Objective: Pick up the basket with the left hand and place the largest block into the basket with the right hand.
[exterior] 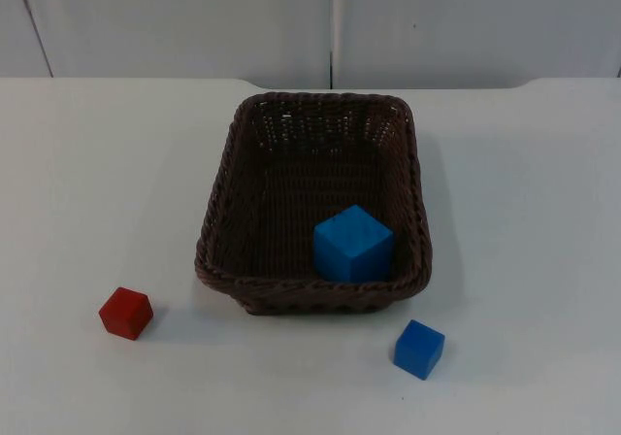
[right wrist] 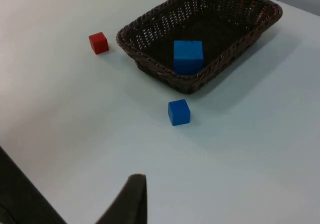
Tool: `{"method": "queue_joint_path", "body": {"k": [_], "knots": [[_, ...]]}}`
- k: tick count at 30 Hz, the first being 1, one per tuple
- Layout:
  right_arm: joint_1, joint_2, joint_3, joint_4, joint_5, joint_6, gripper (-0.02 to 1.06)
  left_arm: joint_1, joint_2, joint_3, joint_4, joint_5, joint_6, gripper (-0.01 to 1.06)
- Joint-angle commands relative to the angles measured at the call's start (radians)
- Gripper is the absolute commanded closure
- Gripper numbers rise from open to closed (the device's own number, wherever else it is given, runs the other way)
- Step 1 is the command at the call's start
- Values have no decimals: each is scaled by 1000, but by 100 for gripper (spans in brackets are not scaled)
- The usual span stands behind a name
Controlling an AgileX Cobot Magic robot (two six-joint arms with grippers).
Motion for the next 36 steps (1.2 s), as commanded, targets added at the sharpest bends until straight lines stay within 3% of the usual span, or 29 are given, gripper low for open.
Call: {"method": "queue_joint_path", "body": {"k": [1, 8, 13, 28, 36], "knots": [[6, -4, 0, 3, -5, -2, -1, -5, -4, 4, -8, -11, 3, 0], [6, -4, 0, 3, -5, -2, -1, -5, -4, 4, -8, -11, 3, 0], [6, -4, 0, 3, -5, -2, -1, 39, -4, 4, -8, -11, 3, 0], [6, -4, 0, 3, -5, -2, -1, 310, -4, 4, -8, -11, 3, 0], [6, -4, 0, 3, -5, -2, -1, 410, -4, 4, -6, -11, 3, 0]]}}
